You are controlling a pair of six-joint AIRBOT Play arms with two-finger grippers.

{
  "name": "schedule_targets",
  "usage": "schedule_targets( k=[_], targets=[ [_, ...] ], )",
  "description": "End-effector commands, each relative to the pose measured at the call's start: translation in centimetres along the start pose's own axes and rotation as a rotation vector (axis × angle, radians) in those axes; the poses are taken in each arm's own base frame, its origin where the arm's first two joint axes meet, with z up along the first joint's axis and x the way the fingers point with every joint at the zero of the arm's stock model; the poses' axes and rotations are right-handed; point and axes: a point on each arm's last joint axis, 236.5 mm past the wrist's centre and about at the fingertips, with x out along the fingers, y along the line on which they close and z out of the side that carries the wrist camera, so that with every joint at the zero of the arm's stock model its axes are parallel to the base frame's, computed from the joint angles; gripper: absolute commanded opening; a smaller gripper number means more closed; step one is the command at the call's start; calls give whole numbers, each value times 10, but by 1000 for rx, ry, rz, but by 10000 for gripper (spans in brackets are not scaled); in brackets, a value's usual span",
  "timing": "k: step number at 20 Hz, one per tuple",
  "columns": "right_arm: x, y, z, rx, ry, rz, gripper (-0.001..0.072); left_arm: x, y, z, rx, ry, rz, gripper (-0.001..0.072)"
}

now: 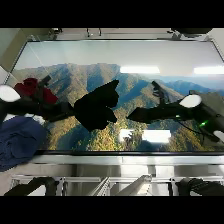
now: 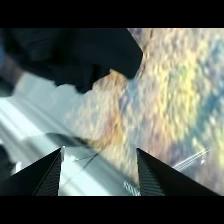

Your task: Fold the shirts.

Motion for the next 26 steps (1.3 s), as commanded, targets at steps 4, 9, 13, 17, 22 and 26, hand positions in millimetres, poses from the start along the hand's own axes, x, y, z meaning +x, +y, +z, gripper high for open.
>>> schedule_targets(
  k=[4, 9, 13, 17, 22, 26],
  targets=[
    [98, -24, 11, 38, 72, -10, 502, 53, 15, -11, -120, -139, -134, 703],
    [115, -20, 45, 20, 43, 10, 501, 79, 11, -1, -136, -87, -232, 695],
    [127, -17, 57, 56, 39, 48, 496, 91, 10, 12, -134, -26, -266, 689],
    [128, 1, 60, 48, 29, 123, 71, 97, 9, 22, -129, 3, -290, 214],
    [108, 10, 74, 26, -9, 140, 18, 75, -22, 33, -50, 21, -384, -3],
    [17, 46, 118, -71, -161, 195, 17, 1, -83, 62, 145, -92, -447, -3]
  ],
)
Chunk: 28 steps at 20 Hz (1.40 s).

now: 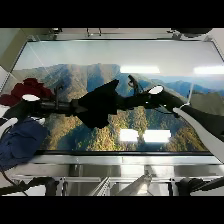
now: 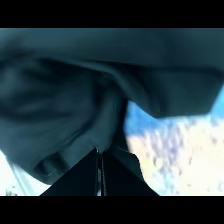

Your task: Fold the shirts.

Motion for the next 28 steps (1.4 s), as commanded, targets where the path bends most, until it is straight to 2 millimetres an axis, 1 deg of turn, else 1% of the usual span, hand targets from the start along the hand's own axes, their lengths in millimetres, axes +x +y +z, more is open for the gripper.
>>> schedule_targets(
  k=[1, 2, 3, 4, 5, 6, 7, 8, 9, 10, 11, 12, 13, 14, 15, 16, 18, 19, 20, 22, 24, 26, 27, 28],
  targets=[
    [-81, 52, 41, -105, -141, 56, 17, -43, -81, 25, 182, -66, -63, -3],
    [-116, 76, 53, -164, -213, 66, 18, -64, -116, 35, 266, -118, -69, -3],
    [-155, 105, 63, -240, -302, 71, 17, -86, -152, 42, 342, -177, -74, -3],
    [-192, 135, 66, -310, -386, 77, 17, -108, -186, 47, 415, -236, -78, -3],
    [-231, 170, 64, -396, -470, 81, 17, -130, -221, 49, 494, -292, -83, -3],
    [-263, 201, 57, -474, -542, 85, 17, -153, -257, 47, 571, -349, -89, -3],
    [-295, 235, 45, -554, -616, 90, 17, -174, -290, 41, 639, -401, -98, -3],
    [-321, 263, 31, -626, -680, 90, 17, -192, -316, 35, 694, -443, -104, -3],
    [-346, 290, 16, -705, -750, 79, 17, -208, -340, 27, 743, -481, -111, -2],
    [-368, 313, 2, -783, -824, 55, 17, -218, -357, 19, 769, -506, -119, -2],
    [-385, 328, -9, -831, -883, 36, 17, -226, -368, 13, 786, -522, -120, -2],
    [-397, 337, -18, -864, -928, 19, 16, -230, -375, 9, 794, -526, -124, 8],
    [-402, 341, -24, -886, -942, 3, 17, -231, -378, 6, 792, -517, -129, 8],
    [-400, 339, -26, -884, -933, -4, 17, -229, -378, 5, 784, -498, -133, 8],
    [-392, 333, -23, -867, -896, 2, 17, -221, -374, 4, 769, -461, -142, 7],
    [-379, 323, -18, -845, -843, 5, 16, -209, -369, 4, 756, -412, -155, 7],
    [-347, 292, -1, -767, -715, 9, 17, -176, -356, 9, 716, -296, -188, 6],
    [-328, 270, 10, -715, -640, 10, 17, -159, -346, 17, 686, -251, -195, 6],
    [-308, 246, 20, -662, -569, 10, 17, -139, -331, 26, 655, -208, -182, 6],
    [-272, 197, 42, -548, -470, -2, 17, -94, -280, 51, 580, -116, -101, 7],
    [-232, 134, 63, -416, -377, -30, 17, -50, -216, 74, 492, -29, -7, 7],
    [-192, 72, 75, -282, -289, -47, 18, -10, -147, 96, 382, 32, 64, 8],
    [-174, 41, 78, -219, -258, -59, 18, 4, -120, 104, 329, 48, 77, 40],
    [-156, 11, 80, -158, -230, -74, 18, 14, -93, 111, 284, 58, 89, 200]
  ],
)
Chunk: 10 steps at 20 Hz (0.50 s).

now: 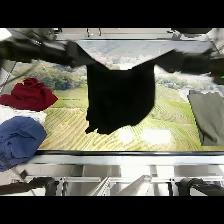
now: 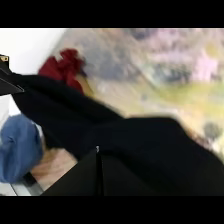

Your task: Fold the shirts.

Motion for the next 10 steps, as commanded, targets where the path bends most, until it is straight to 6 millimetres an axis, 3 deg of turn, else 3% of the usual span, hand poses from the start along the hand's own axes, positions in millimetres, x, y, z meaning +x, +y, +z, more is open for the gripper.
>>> schedule_targets(
  k=[1, 2, 3, 4, 5, 8, 10],
  targets=[
    [60, -96, -52, 205, 140, -58, 19, 49, 107, -24, -153, 96, 73, 285],
    [69, -115, -63, 242, 158, -74, 37, 51, 130, -28, -191, 101, 82, 285],
    [73, -128, -70, 271, 171, -82, 211, 48, 146, -33, -226, 110, 84, 285],
    [72, -135, -74, 289, 180, -83, 443, 41, 158, -38, -252, 128, 79, 285],
    [68, -138, -74, 293, 185, -83, 512, 30, 164, -41, -270, 145, 70, 285],
    [40, -128, -75, 312, 227, -24, 509, -12, 166, -59, -307, 218, 55, 285],
    [28, -112, -100, 343, 331, 50, 504, -26, 166, -97, -345, 319, 106, 285]
  ],
)
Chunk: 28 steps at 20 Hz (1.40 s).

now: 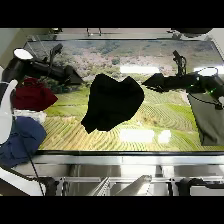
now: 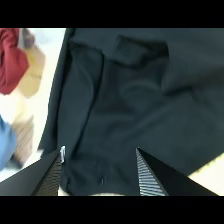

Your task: Fold the shirts.

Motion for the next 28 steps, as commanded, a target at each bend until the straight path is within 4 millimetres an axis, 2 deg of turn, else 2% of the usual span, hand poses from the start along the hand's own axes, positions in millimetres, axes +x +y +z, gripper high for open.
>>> schedule_targets(
  k=[1, 3, 5, 7, 9, 12, 14, 16, 20, 25, 27, 28],
  targets=[
    [-7, 4, -53, 65, 186, 94, 504, -15, 27, -62, -79, 161, 84, 285],
    [8, -5, -90, 124, 258, 98, 504, 0, 41, -101, -98, 196, 147, 285],
    [24, -20, -113, 163, 268, 60, 504, 21, 49, -127, -101, 186, 174, 285],
    [35, -35, -118, 183, 239, 7, 504, 43, 54, -141, -82, 172, 202, 285],
    [40, -47, -111, 219, 194, -41, 504, 66, 56, -148, -63, 172, 227, 285],
    [44, -61, -101, 252, 146, -81, 504, 100, 48, -153, -5, 203, 241, 285],
    [48, -61, -102, 267, 146, -73, 503, 113, 42, -152, 35, 207, 248, 285],
    [52, -63, -101, 292, 138, -64, 503, 118, 36, -143, 90, 199, 255, 285],
    [64, -68, -100, 357, 120, -34, 503, 107, 35, -107, 144, 107, 295, 285],
    [89, -62, -114, 332, 153, -44, 502, 101, 38, -76, 219, 24, 363, 284],
    [96, -55, -111, 315, 133, -29, 502, 102, 38, -69, 271, 8, 399, 284],
    [98, -52, -107, 316, 117, -19, 502, 106, 37, -72, 282, 19, 403, 284]
  ],
)
